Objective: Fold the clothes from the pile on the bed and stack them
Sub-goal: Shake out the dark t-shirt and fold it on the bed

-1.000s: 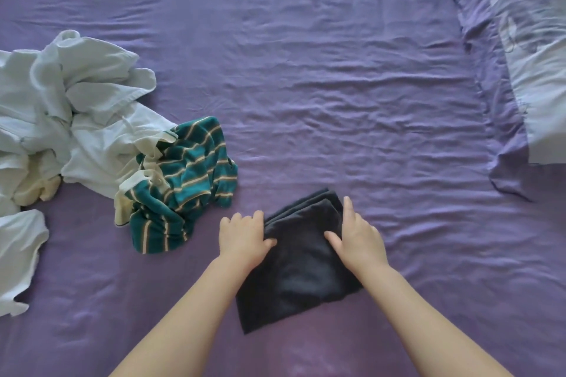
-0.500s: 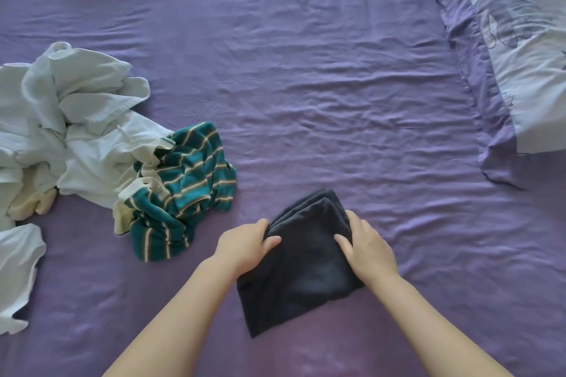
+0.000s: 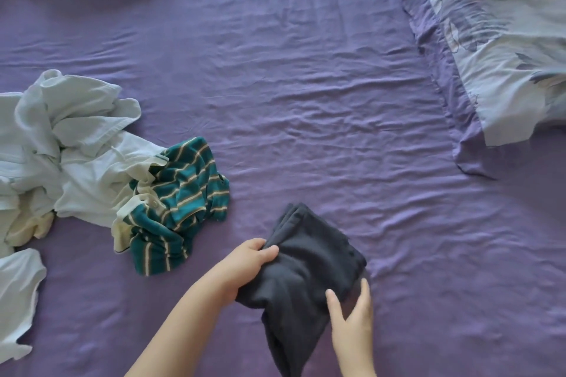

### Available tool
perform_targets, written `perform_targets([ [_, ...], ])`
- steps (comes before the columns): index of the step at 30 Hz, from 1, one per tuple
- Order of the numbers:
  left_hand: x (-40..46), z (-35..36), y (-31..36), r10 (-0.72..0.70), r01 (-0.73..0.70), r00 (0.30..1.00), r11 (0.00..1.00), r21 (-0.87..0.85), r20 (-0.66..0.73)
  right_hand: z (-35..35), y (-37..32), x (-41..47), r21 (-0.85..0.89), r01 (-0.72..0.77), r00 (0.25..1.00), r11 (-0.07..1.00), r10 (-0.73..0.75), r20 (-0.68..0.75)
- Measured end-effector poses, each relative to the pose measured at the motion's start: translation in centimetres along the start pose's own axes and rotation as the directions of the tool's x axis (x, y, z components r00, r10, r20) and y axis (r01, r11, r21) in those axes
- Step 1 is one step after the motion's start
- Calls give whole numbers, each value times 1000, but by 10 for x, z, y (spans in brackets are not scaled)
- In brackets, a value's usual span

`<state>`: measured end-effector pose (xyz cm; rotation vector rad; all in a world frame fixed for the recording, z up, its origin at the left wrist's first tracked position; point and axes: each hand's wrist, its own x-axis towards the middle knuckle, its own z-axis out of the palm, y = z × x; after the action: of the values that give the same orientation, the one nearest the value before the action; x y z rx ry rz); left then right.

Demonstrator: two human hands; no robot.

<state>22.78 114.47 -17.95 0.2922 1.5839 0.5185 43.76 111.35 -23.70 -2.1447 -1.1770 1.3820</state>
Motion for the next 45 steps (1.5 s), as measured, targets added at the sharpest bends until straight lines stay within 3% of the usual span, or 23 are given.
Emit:
perform_targets([
  [2, -9, 9, 0, -24, 30, 999, 991, -132, 47, 7, -2, -10, 157, -168, 983, 973, 154, 97],
  [4, -15, 15, 0, -7, 26, 996, 978, -208, 93, 9, -6, -10, 250, -194, 978, 948, 168, 122],
  [9, -27, 18, -3, 100, -51, 979, 964, -260, 180, -16, -23, -2, 212, 20, 996, 977, -38, 80],
  [12, -30, 21, 0, 125, -61, 964, 963, -263, 234, -37, -37, 9, 151, 165, 974, 975, -185, 129],
  [18, -32, 36, 25, 309, -301, 933, 951, -72, 186, -66, -80, 47, 29, 426, 891, 904, -425, 160],
  [22, -19, 55, 59, 478, -495, 867, 858, 135, 141, -84, -117, 90, -104, 562, 821, 821, -537, 194],
  [27, 31, 84, 120, 569, -587, 806, 736, 338, 162, -103, -175, 167, -338, 690, 722, 640, -639, 266],
  [32, 95, 110, 180, 618, -614, 773, 669, 419, 146, -115, -223, 245, -456, 701, 704, 549, -636, 317],
  [36, 147, 127, 200, 627, -602, 771, 663, 445, 108, -113, -231, 302, -382, 677, 735, 629, -606, 305],
  [41, 195, 137, 184, 470, -429, 882, 825, 368, -26, -97, -194, 343, -323, 540, 840, 777, -473, 268],
  [45, 198, 141, 167, 426, -247, 890, 751, 612, -163, -86, -166, 346, -452, 488, 864, 747, -487, 128],
])
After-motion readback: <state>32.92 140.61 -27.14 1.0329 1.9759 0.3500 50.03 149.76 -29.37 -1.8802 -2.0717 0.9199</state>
